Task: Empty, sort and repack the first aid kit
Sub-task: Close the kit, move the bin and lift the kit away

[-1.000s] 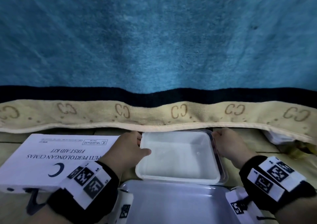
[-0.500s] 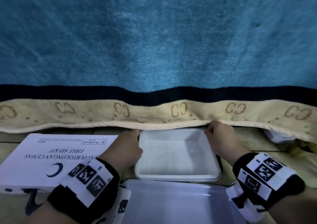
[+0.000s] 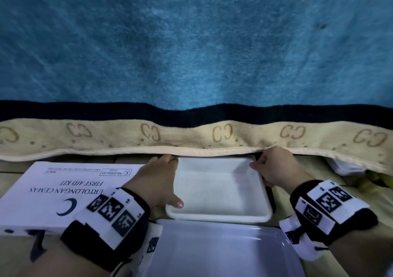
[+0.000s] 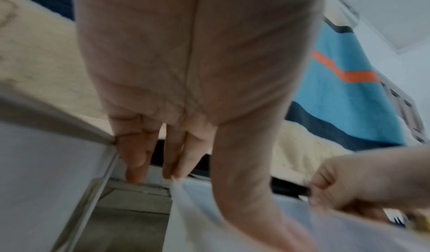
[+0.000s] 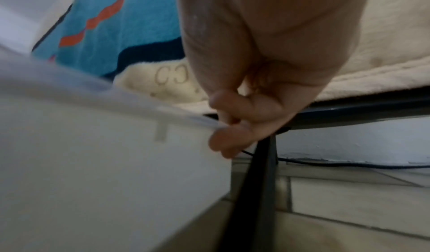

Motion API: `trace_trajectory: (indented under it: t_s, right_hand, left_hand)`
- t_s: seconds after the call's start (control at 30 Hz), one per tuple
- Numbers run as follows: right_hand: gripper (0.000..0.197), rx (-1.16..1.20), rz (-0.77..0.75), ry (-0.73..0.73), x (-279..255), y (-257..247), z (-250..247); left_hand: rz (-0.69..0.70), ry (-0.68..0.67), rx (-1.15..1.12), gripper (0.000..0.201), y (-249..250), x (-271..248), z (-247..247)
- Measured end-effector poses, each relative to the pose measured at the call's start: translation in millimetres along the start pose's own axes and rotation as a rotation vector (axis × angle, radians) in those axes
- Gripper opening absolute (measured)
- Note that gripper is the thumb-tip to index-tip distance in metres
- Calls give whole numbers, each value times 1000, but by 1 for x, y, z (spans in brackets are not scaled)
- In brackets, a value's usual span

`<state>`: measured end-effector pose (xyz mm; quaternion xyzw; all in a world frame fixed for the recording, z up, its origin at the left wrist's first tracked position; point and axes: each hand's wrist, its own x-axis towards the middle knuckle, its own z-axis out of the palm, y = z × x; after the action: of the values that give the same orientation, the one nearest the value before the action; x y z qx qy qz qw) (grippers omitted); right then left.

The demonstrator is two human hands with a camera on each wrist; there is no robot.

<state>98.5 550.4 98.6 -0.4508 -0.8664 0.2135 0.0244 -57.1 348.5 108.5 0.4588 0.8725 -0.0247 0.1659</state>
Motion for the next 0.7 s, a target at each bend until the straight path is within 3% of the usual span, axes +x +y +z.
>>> trace_trajectory:
  t_s: [0.23,0.37,0.43,0.53,0.6,0.7]
  right_hand:
    - [37,-301,-71,40,-13,-11,-18]
    - [49,-587,-150,-154,-43,-16,-19]
    - [52,-642,-138,-175,-49,-19,-15]
    - [41,-589,-142,-140,-55,-23,-21]
    - [45,-479,-106,-83,-66,-20,-28]
    - [46,-226,-75,129,-101,-15,-35]
  left_hand:
    - [-78,34,8,101,8,-3,1]
    - [-113,12,40,93,13,-3,1]
    - [-133,17,80,85,17,-4,0]
    - [-141,60,121,71,23,-15,-1]
    - [-117,143,77,61,22,-31,1]
    - [-94,281,-71,55,4,-66,-4]
